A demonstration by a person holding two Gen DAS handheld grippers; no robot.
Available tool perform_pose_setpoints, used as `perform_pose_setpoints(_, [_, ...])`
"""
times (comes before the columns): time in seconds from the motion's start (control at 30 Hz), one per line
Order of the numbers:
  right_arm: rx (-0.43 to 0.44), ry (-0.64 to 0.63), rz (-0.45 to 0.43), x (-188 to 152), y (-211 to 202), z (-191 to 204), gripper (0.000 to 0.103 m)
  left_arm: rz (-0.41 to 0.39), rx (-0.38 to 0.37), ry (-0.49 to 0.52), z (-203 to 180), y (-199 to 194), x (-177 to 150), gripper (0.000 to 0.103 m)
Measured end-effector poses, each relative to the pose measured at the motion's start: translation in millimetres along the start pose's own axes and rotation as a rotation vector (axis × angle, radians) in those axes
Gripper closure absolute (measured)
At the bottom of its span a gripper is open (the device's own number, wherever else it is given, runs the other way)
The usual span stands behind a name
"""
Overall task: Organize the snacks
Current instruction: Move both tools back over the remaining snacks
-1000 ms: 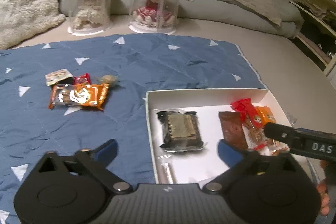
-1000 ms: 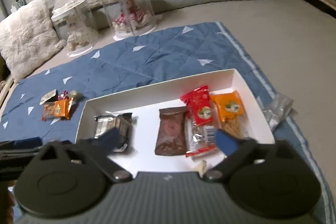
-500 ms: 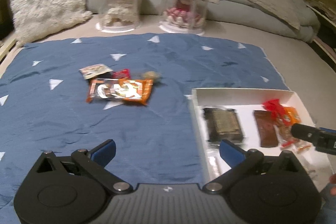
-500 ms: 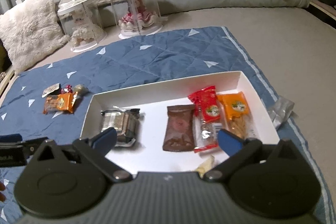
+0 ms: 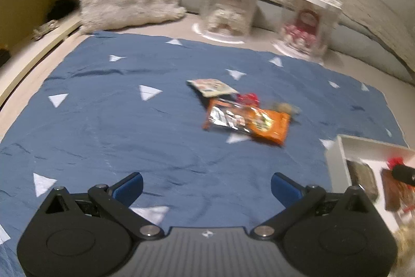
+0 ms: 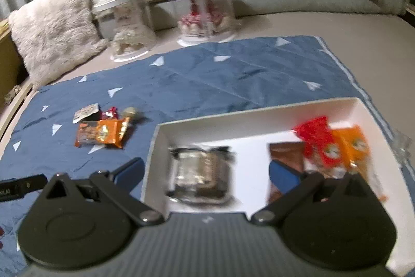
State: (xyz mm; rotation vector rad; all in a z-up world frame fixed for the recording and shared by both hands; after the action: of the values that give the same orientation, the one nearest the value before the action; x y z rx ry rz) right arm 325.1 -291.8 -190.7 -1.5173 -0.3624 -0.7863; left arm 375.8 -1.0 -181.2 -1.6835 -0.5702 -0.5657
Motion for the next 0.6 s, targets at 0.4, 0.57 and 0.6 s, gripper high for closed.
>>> perform_pose_setpoints(0.4, [0.129,-0.258,-0.117,29,21,90,0.000,-0.051,-0.069,-0.041,36,35,54,0.000])
perform_pose_setpoints(0.57, [0.218,-0.438,-0.157,41,36,131,0.000,-0.037,-0.147,-0.121,41,57,86,0.000])
perform_pose_setpoints(0.6, [0.232,-0.466,-0.160,42,40,138,0.000,-0.031,-0.159,-0.135,41,62,92,0.000])
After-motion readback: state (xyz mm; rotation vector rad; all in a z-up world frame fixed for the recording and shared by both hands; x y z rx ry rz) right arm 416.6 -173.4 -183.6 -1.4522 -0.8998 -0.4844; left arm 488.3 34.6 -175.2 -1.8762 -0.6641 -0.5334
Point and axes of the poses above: each gripper's, at about its wrist camera, not at the fingertips, and y roughly the way its jaws point, z to its left, x to its top, the point moved 9 cm from there along y, roughly the way its jaws point, and after that the axes turned 7 degrees about -x, right-handed, at the moved point
